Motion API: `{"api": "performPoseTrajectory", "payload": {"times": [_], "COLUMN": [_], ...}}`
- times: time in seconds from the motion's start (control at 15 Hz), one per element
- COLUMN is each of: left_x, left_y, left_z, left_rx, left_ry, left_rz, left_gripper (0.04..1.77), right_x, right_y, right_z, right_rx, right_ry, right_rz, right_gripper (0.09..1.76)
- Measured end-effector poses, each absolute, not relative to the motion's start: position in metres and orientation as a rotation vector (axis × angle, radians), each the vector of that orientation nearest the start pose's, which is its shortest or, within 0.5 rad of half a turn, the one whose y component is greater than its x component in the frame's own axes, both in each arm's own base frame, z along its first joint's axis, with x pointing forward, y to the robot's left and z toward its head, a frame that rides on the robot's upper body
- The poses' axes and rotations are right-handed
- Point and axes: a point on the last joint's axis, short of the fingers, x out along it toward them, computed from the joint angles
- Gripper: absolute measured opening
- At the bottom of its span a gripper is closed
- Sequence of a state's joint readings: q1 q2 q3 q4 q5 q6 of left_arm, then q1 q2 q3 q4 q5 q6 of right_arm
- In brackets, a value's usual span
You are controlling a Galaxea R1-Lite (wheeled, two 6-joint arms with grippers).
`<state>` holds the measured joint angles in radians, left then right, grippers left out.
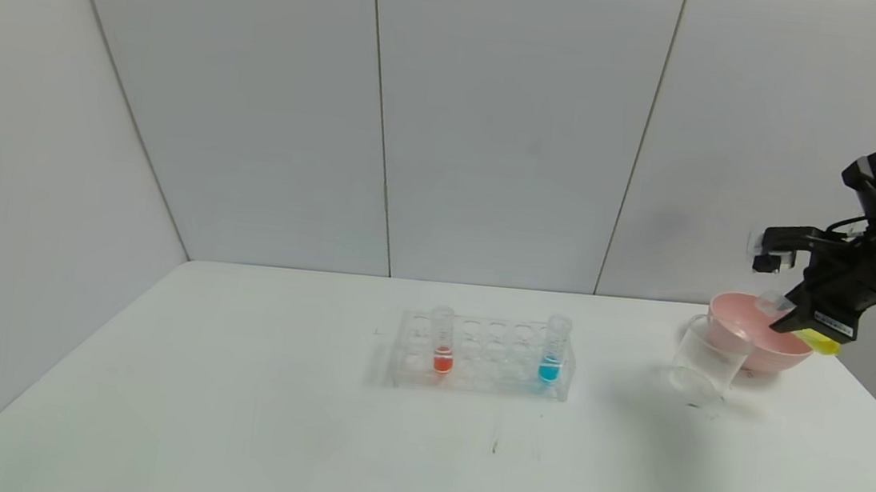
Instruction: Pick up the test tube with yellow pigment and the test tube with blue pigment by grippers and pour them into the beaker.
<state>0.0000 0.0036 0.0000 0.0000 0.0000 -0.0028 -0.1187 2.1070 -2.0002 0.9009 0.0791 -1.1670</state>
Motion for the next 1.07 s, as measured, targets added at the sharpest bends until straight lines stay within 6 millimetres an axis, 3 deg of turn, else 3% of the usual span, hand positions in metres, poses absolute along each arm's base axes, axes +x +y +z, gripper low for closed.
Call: {"api": "performPoseTrajectory", "payload": {"times": [1.07], "left_x": [-0.023], "left_y": [0.0], "left_z": [0.076], "left_rx": [-0.002], "left_ry": [0.004], "left_rz": [-0.001], "left_gripper": [1.76], "right_x": [0.392], "right_y": [-0.005], "right_z": [0.218], "right_rx": [-1.182], "right_ry": [1.062], "right_rz": [0.438], "right_gripper": [0.51]}}
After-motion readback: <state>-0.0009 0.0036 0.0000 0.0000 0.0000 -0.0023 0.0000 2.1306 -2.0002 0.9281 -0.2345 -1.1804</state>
